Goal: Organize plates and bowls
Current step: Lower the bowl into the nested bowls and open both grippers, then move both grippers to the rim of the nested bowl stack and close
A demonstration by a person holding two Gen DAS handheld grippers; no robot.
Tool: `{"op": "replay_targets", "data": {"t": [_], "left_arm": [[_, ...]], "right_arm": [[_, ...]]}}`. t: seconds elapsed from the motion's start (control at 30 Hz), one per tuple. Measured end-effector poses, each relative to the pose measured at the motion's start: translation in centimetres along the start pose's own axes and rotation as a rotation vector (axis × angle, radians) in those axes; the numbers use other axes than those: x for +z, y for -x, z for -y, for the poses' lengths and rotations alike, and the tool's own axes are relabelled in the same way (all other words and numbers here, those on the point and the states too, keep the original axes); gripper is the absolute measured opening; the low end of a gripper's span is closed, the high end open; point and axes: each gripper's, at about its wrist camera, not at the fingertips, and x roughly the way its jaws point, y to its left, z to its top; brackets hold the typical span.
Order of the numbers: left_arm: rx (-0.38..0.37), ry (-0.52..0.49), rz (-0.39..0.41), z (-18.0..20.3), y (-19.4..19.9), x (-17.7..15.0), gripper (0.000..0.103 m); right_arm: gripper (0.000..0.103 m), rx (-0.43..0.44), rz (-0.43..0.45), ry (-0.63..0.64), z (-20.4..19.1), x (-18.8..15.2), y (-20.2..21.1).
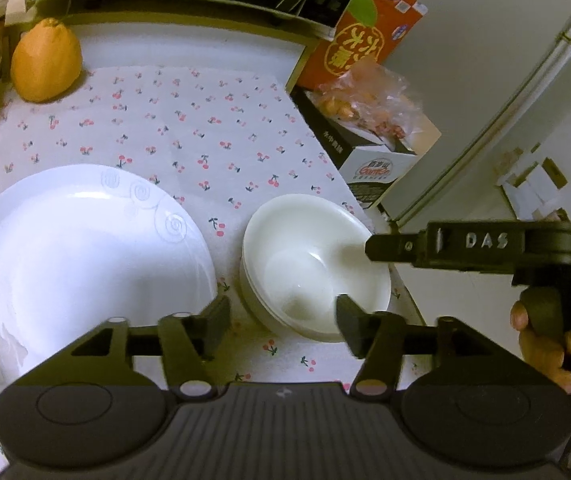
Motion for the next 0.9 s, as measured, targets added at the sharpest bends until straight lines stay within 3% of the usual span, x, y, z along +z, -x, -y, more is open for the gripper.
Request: {"op": "replay_targets", "data": {"t": [0.13,0.33,0.63,0.9], "left_arm": [[0.011,-0.076,0.061,0.5,0.6,-0.7,0.082],[0.023,-0.218,0.148,1.6,1.7,-2.4,0.095],[-0.013,-0.481,0.206,3.1,1.2,-4.2,0.102],[-0.013,-0.57,0.17,3.0,-0.9,-3.7,0.102]], "right_arm": [[0.082,0.024,0.041,0.0,0.4,-0.2,0.3],[0.09,0.028,0.094,0.033,1.1,-0.9,0.5],[0.094,0.088,0.192,0.092,1.9,-1.9,1.1],[0.095,0.186,0.183,0.1,1.9,-2.9,-0.1]]}}
